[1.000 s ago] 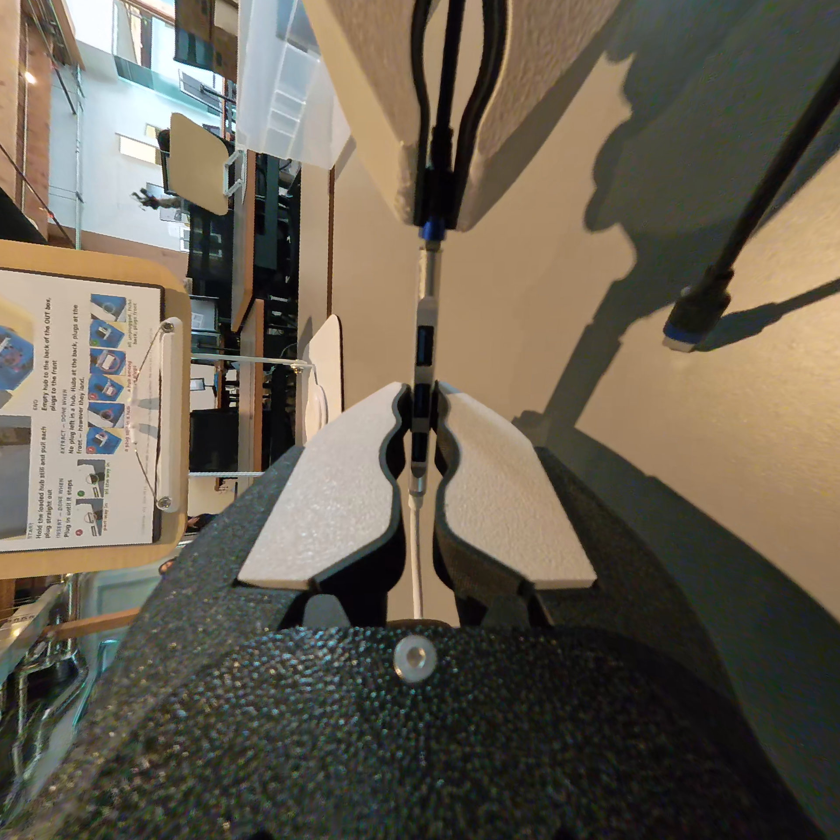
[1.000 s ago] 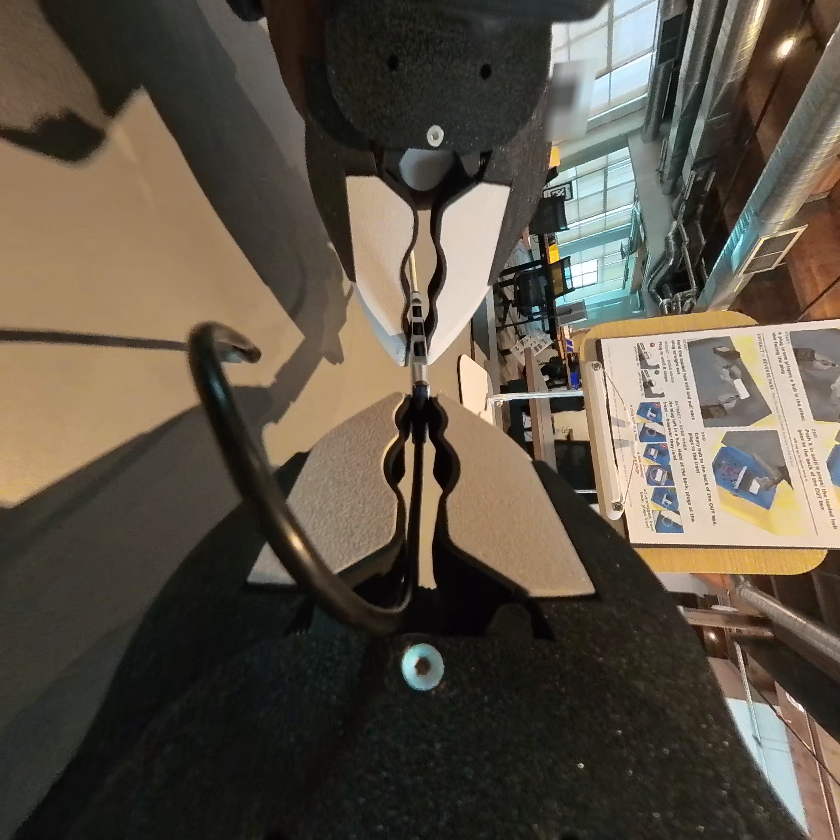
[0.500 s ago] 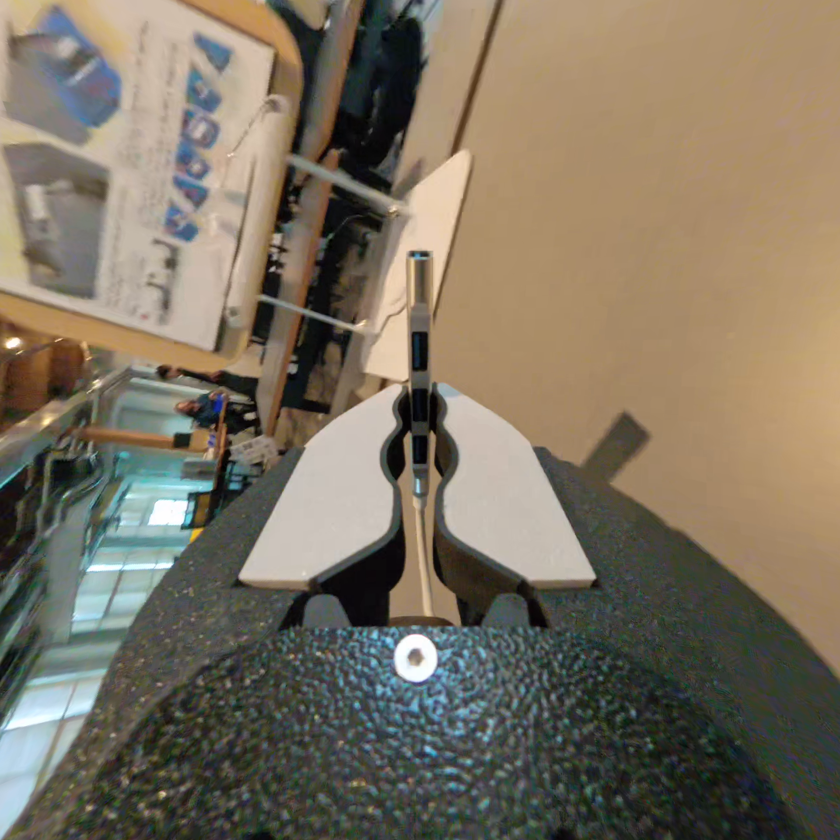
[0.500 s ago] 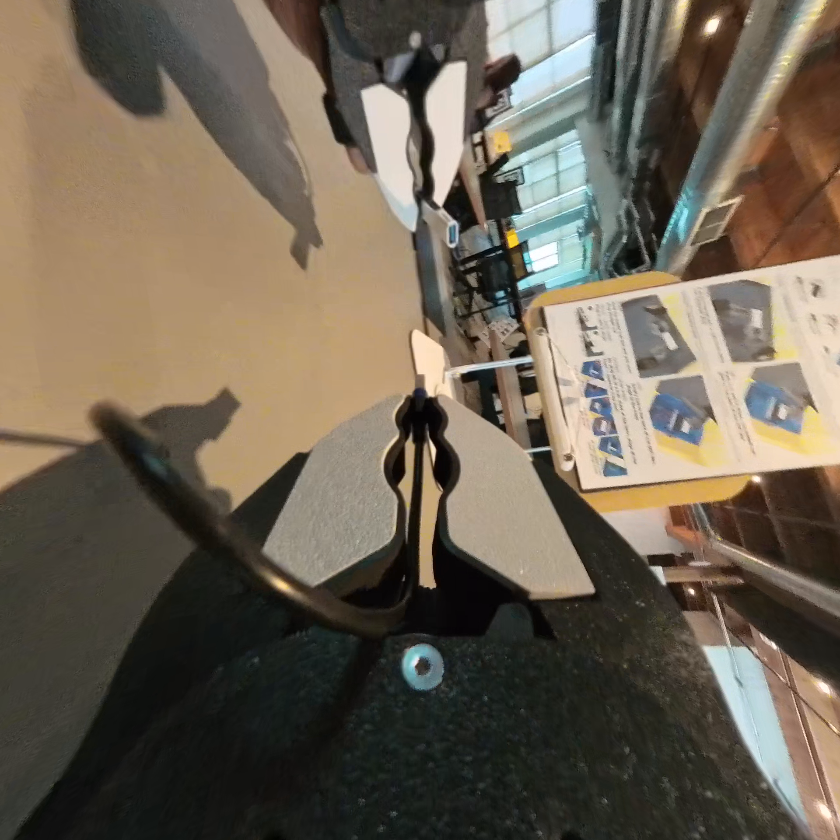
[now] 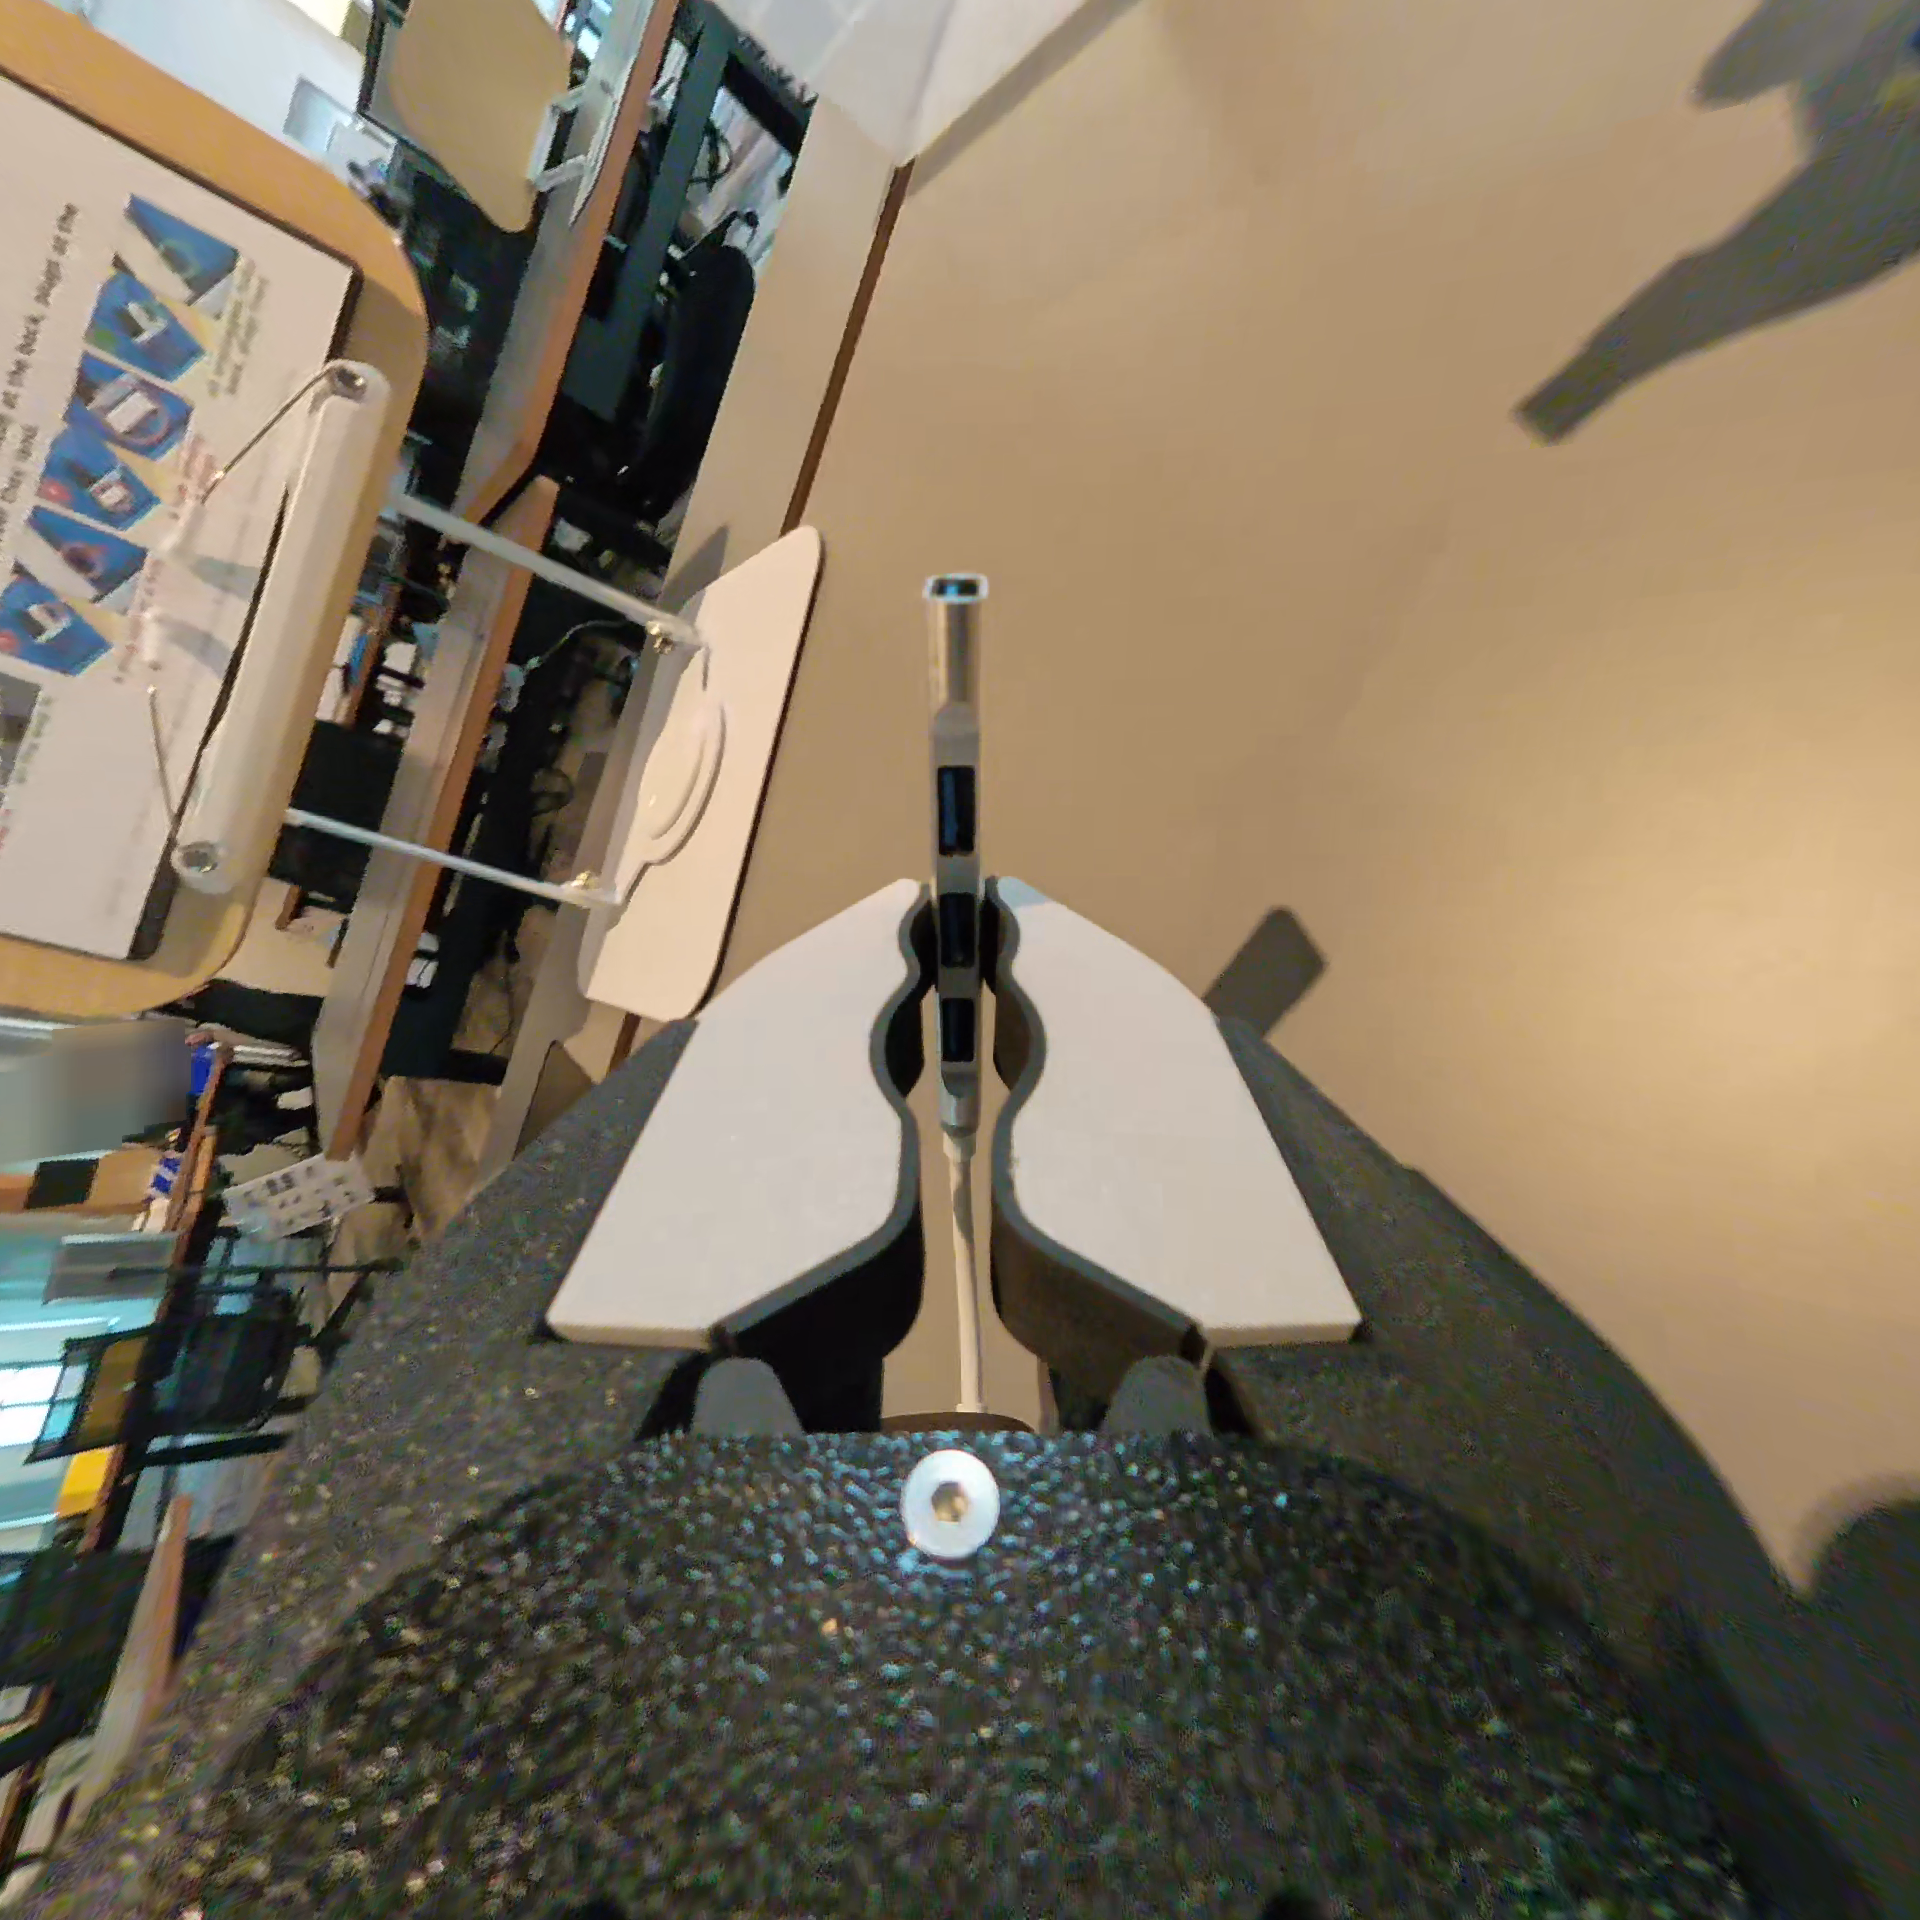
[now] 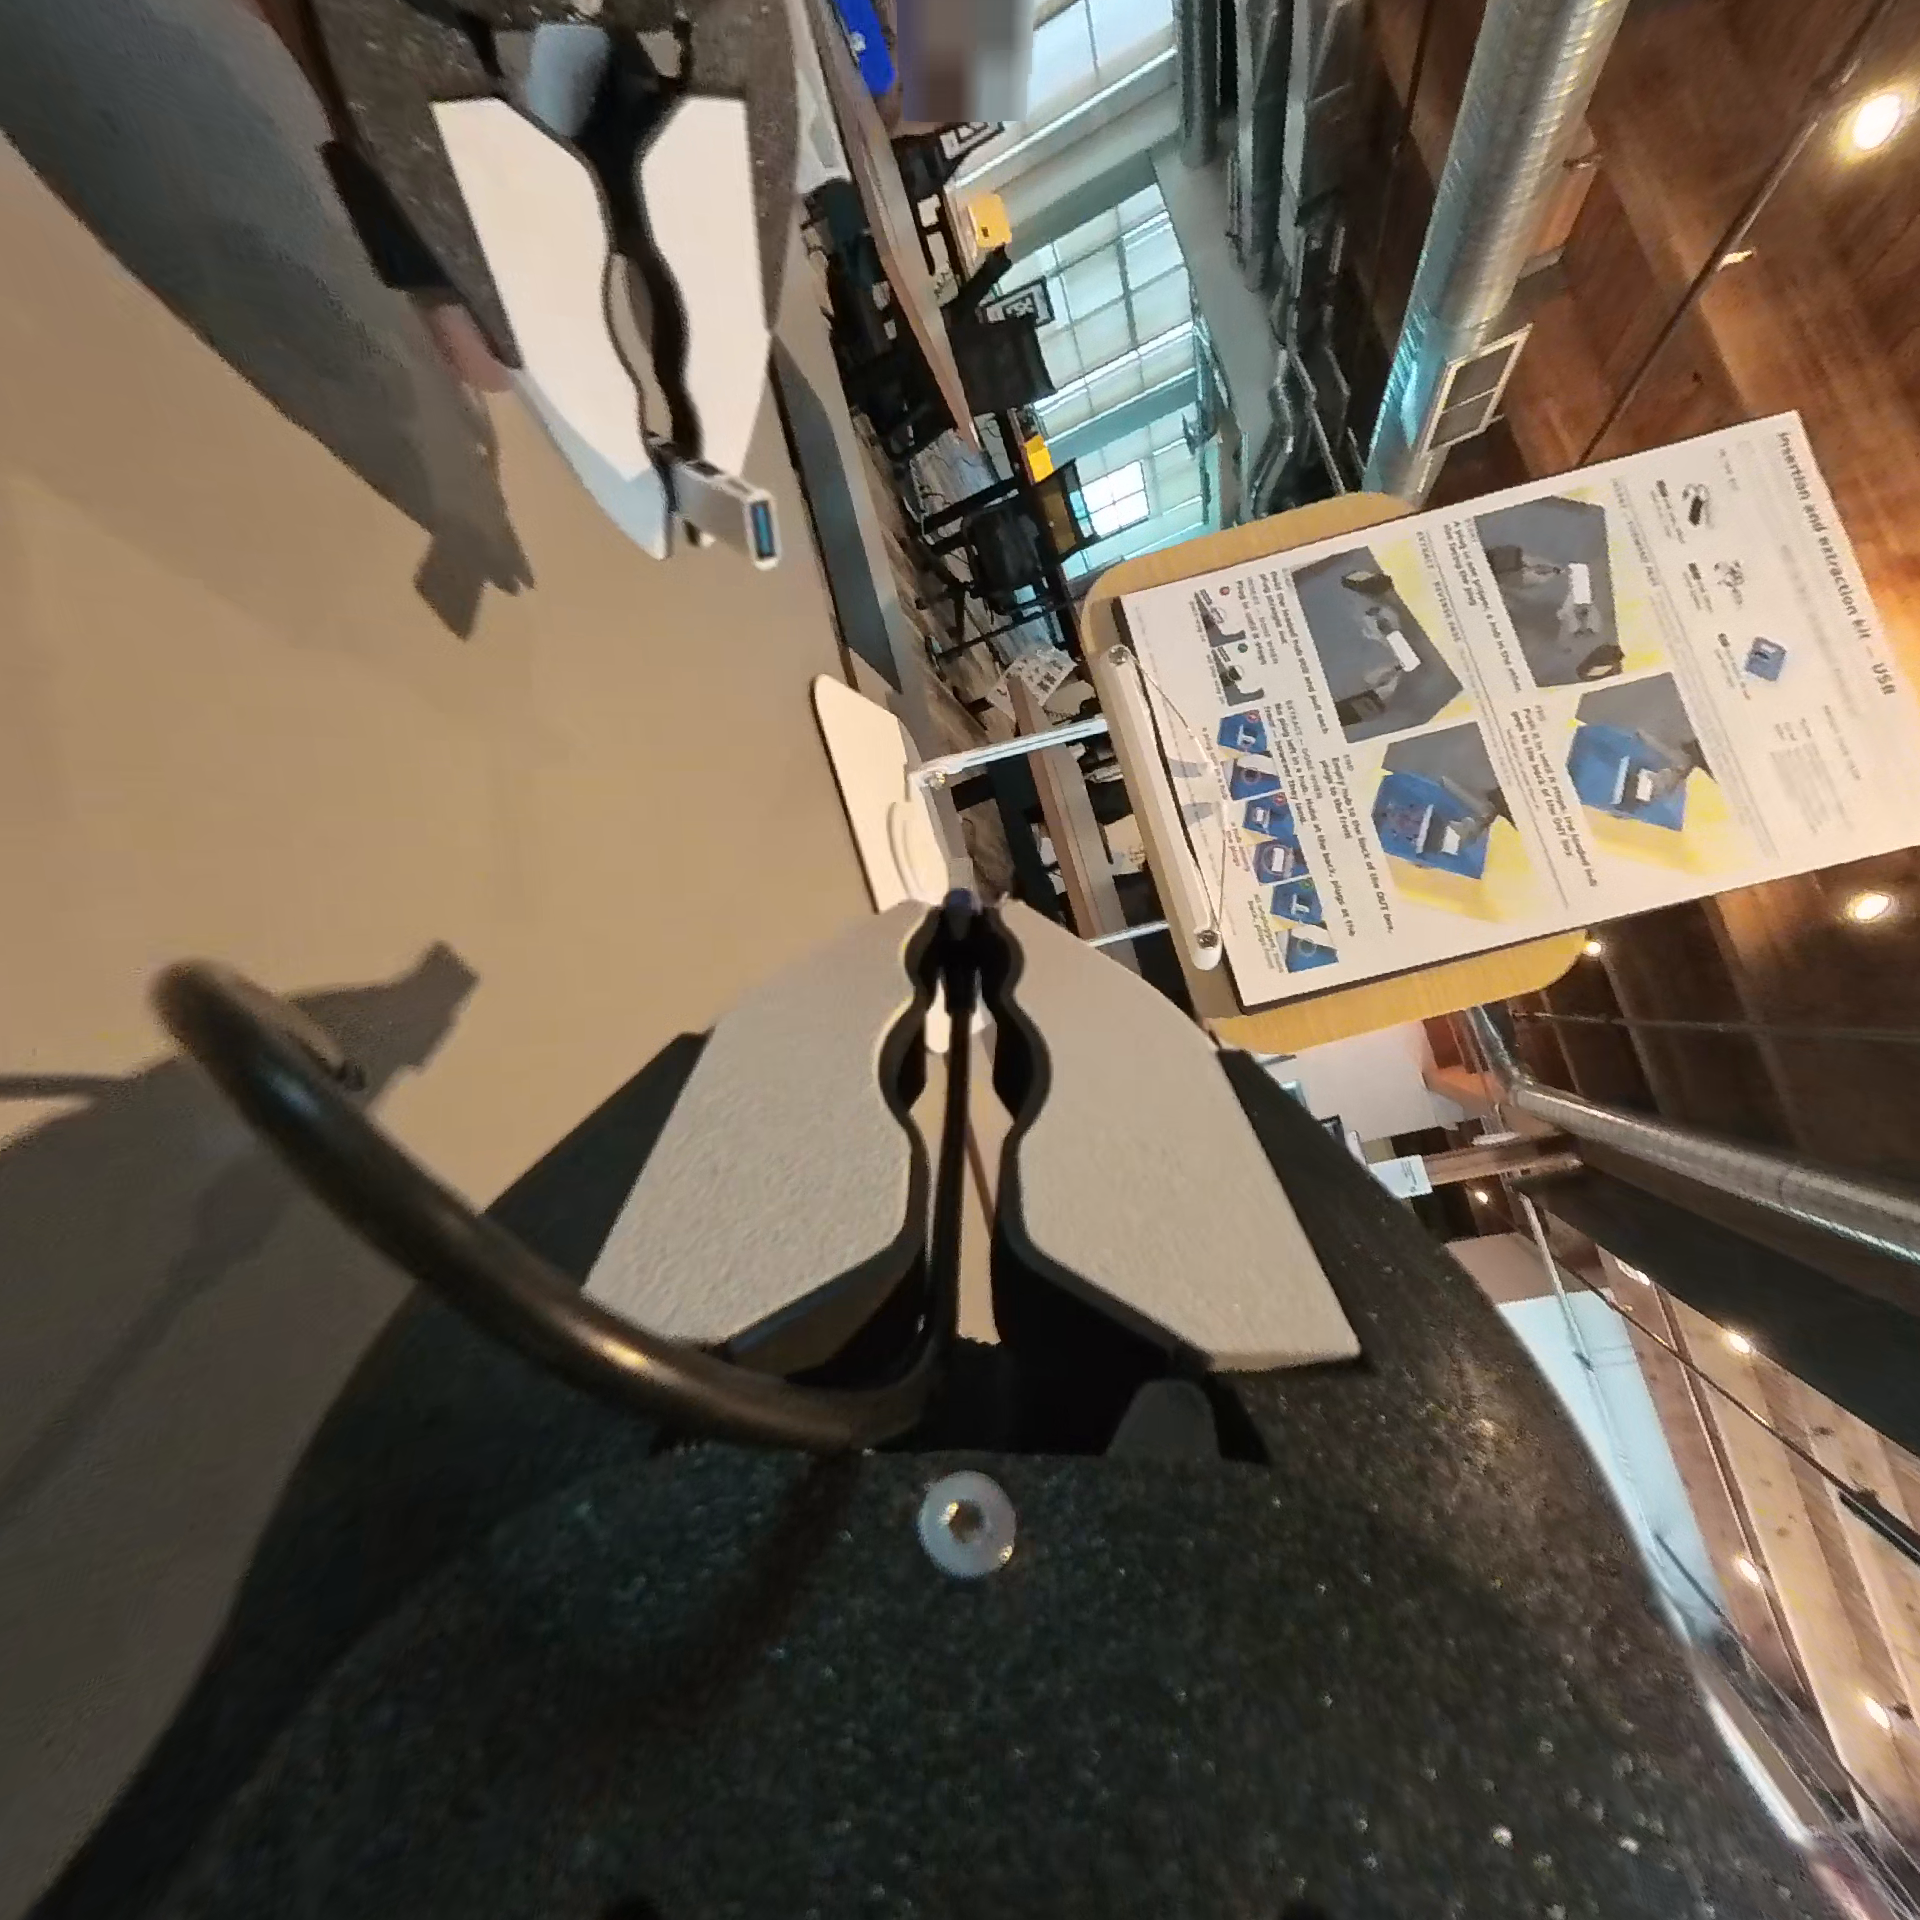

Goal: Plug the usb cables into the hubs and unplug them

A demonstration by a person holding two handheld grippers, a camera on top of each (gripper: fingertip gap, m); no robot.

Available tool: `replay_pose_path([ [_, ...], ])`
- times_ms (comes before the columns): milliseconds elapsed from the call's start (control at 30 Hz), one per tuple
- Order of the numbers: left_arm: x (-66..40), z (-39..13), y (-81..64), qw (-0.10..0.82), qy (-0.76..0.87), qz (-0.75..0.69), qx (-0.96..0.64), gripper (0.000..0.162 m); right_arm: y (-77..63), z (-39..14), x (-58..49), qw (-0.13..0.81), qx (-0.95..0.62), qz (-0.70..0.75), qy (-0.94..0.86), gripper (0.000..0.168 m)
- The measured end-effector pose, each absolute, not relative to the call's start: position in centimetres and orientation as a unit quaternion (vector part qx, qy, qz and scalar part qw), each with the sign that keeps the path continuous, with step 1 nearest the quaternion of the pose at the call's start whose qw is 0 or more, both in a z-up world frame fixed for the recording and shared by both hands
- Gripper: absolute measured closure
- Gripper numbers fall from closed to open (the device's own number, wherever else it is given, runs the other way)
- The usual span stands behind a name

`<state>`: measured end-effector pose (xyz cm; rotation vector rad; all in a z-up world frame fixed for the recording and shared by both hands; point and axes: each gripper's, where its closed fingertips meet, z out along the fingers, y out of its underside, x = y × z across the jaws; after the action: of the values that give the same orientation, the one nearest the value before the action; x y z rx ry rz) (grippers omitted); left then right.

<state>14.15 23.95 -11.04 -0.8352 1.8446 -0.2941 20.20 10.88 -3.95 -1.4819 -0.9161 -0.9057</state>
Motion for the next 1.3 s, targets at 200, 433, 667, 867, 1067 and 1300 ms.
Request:
replay_pose_path([
  [200, 14.7, -12.2, 21.7, 0.494, 0.786, -0.156, -0.337, 0.154, 9.9, -0.9, 22.7, 0.576, -0.607, -0.440, -0.326, 0.162],
  [433, 14.8, -12.5, 20.5, 0.487, 0.795, -0.162, -0.324, 0.154, 3.7, 6.8, 34.3, 0.573, -0.588, -0.557, -0.127, 0.162],
  [667, 14.8, -12.6, 20.6, 0.483, 0.794, -0.166, -0.330, 0.154, -0.3, 6.3, 47.5, 0.496, -0.650, -0.573, 0.049, 0.161],
  [867, 14.8, -12.6, 20.9, 0.481, 0.792, -0.166, -0.337, 0.154, 0.4, -3.7, 51.9, 0.331, -0.776, -0.534, 0.056, 0.161],
  [1067, 14.8, -12.6, 20.6, 0.480, 0.796, -0.164, -0.332, 0.154, 0.2, -9.1, 51.7, 0.250, -0.865, -0.424, 0.099, 0.161],
  [1300, 14.8, -12.4, 20.3, 0.483, 0.797, -0.160, -0.325, 0.154, -0.8, -11.2, 49.7, 0.205, -0.911, -0.330, 0.138, 0.156],
])
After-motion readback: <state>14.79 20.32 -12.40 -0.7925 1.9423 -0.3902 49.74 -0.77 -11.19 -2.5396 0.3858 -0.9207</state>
